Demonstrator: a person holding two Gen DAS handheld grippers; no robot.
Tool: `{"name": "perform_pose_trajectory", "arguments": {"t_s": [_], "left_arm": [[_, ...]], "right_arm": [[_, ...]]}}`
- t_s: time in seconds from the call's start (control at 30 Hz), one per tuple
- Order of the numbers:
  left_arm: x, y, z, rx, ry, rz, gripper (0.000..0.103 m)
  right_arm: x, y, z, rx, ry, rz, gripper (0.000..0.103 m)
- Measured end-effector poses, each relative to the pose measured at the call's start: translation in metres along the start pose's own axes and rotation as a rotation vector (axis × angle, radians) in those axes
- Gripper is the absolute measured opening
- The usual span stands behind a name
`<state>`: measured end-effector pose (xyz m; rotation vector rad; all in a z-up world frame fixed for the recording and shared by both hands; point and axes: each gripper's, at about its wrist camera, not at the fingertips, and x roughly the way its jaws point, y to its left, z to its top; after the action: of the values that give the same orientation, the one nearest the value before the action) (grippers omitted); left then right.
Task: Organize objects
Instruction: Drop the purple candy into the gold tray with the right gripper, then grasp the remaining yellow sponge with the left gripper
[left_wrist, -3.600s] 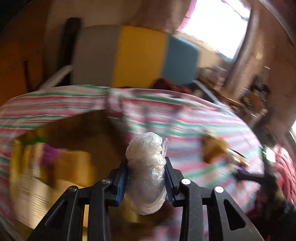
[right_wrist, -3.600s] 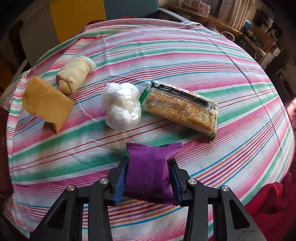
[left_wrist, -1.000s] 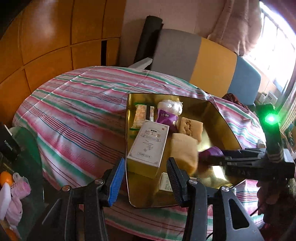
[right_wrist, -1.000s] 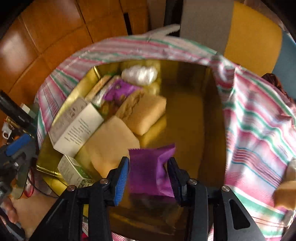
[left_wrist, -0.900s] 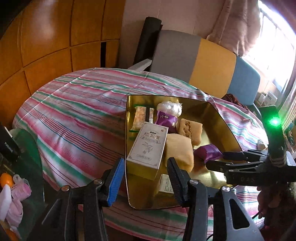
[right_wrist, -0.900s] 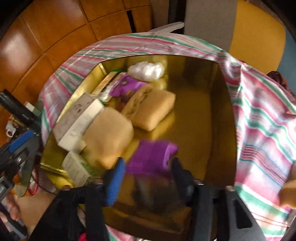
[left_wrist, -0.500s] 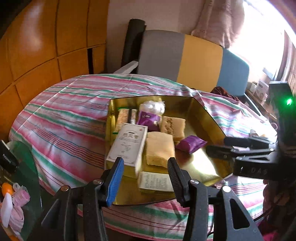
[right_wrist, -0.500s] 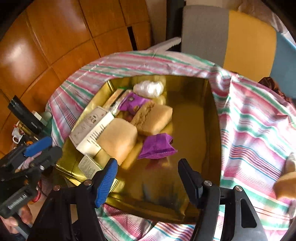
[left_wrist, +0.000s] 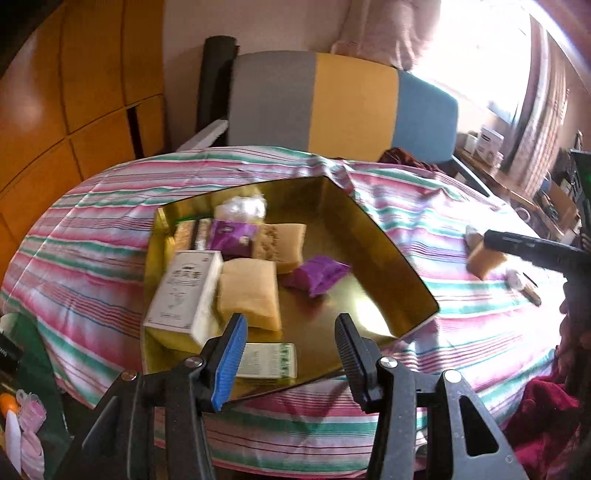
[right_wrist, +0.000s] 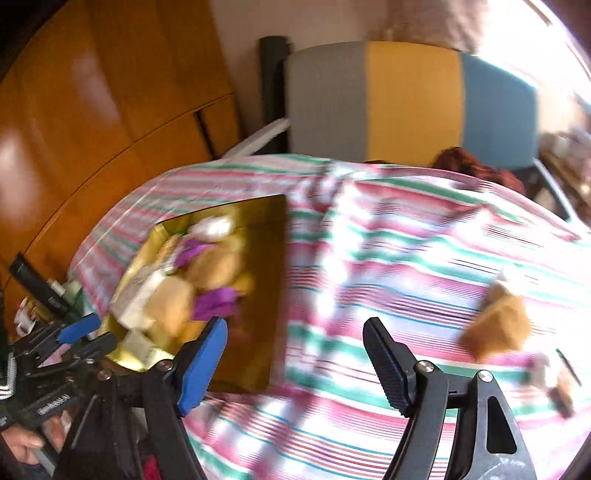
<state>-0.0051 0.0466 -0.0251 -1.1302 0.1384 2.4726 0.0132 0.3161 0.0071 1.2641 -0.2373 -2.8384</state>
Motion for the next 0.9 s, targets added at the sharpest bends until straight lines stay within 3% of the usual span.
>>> {"name": "perform_pose_trajectory", "arguments": {"t_s": [0.47, 0.63, 0.77, 0.9], "left_arm": [[0.012, -0.073, 0.012, 0.167, 0.034, -0.080, 0.050], [0.026, -0.099, 0.021, 0.189, 0.076, -0.126, 0.050], [0.037, -0.125, 0.029, 0.228, 0.095, -0.176, 0.050], [0.050, -0.159, 0.038, 0.272, 0.107, -0.221, 0.050]], "right_arm": [[-0.052, -0.207, -0.045, 0.353, -0.062, -0.410, 0.088], [-0.072, -0.258, -0.063, 0.607, -0.146, -0.396, 0.088], [-0.087, -0.271, -0.070, 0.690, -0.209, -0.373, 0.091], [-0.092, -0.283, -0.077, 0.771, -0.214, -0.373, 0.093]]}}
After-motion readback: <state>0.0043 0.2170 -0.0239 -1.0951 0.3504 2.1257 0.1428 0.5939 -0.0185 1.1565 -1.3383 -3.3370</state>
